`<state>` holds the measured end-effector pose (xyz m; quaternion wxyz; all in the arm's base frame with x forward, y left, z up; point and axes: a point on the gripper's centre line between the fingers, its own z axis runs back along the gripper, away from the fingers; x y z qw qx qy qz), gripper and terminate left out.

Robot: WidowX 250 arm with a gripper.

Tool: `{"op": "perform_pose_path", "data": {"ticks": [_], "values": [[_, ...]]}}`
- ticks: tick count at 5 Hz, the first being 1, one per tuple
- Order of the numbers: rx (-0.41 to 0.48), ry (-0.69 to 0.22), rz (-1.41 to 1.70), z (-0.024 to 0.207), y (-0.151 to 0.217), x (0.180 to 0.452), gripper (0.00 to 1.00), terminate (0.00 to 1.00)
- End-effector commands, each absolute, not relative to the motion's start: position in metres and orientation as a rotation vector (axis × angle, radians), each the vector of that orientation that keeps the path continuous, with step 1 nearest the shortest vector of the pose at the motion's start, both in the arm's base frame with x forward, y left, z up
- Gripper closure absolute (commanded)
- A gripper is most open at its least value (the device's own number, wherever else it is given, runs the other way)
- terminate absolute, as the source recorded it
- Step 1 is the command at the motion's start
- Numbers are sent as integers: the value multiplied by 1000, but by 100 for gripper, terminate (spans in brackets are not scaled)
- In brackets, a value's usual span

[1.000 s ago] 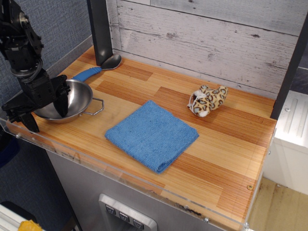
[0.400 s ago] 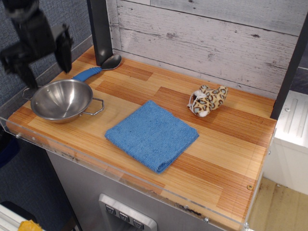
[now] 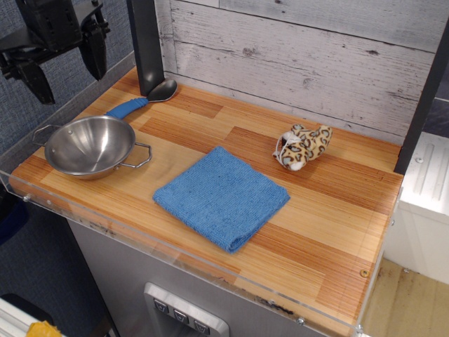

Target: Move the silver vessel and place it on the edge of the left bottom of the table.

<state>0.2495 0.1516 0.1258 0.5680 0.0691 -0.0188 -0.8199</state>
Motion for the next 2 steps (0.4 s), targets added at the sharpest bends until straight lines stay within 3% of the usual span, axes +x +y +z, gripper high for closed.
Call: {"op": "perform_pose_path", "data": {"ticks": [1, 2], "values": [[222, -42, -1928, 142, 149, 242, 0, 0], [222, -42, -1928, 142, 149, 242, 0, 100]]}}
